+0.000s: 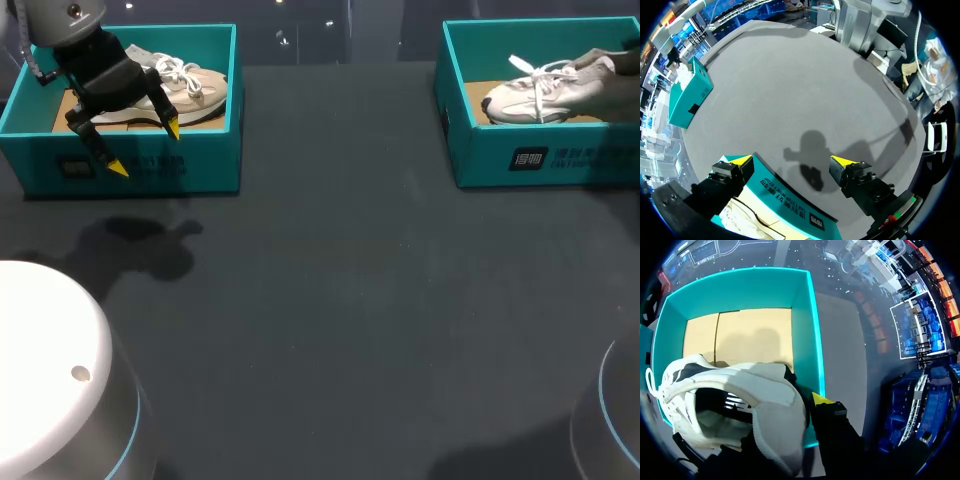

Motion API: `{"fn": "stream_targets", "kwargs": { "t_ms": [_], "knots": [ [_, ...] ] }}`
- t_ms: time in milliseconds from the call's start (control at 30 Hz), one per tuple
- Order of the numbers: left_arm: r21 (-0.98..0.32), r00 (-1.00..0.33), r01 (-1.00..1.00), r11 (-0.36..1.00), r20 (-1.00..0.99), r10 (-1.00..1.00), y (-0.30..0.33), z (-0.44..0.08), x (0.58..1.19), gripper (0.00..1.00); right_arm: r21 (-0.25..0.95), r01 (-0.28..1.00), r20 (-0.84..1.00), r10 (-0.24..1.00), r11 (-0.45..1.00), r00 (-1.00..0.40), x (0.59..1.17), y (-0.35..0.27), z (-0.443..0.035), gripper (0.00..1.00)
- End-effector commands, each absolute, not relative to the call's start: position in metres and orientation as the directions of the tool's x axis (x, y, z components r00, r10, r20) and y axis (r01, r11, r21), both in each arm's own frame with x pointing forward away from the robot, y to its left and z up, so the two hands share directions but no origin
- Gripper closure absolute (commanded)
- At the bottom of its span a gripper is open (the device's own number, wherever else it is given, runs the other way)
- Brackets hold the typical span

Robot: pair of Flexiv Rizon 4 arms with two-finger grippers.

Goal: Take the shoe out of the shoebox, open the shoe tongue, remove and reinsert the insole, then place the shoe into the shoebox

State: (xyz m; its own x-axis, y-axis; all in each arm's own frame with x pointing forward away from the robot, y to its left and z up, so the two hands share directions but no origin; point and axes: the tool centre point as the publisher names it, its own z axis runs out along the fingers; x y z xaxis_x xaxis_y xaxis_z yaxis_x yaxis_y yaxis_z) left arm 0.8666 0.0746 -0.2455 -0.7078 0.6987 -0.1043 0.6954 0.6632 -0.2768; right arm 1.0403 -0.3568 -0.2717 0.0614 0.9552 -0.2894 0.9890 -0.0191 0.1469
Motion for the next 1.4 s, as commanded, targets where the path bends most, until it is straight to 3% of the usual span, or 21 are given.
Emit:
{"fn": "stream_targets", "kwargs": {
  "t_ms": [33,1400],
  "knots": [
    [-0.274,-0.708,0.696,0.664,-0.104,0.699,0.075,-0.245,0.866,0.0,0.16,0.987,-0.285,0.956,-0.016,0.062,1.035,-0.357,-0.27,1.0],
    [-0.274,-0.708,0.696,0.664,-0.104,0.699,0.075,-0.245,0.866,0.0,0.118,0.993,-0.317,0.947,-0.016,0.053,1.022,-0.343,-0.336,1.0]
  ]
}}
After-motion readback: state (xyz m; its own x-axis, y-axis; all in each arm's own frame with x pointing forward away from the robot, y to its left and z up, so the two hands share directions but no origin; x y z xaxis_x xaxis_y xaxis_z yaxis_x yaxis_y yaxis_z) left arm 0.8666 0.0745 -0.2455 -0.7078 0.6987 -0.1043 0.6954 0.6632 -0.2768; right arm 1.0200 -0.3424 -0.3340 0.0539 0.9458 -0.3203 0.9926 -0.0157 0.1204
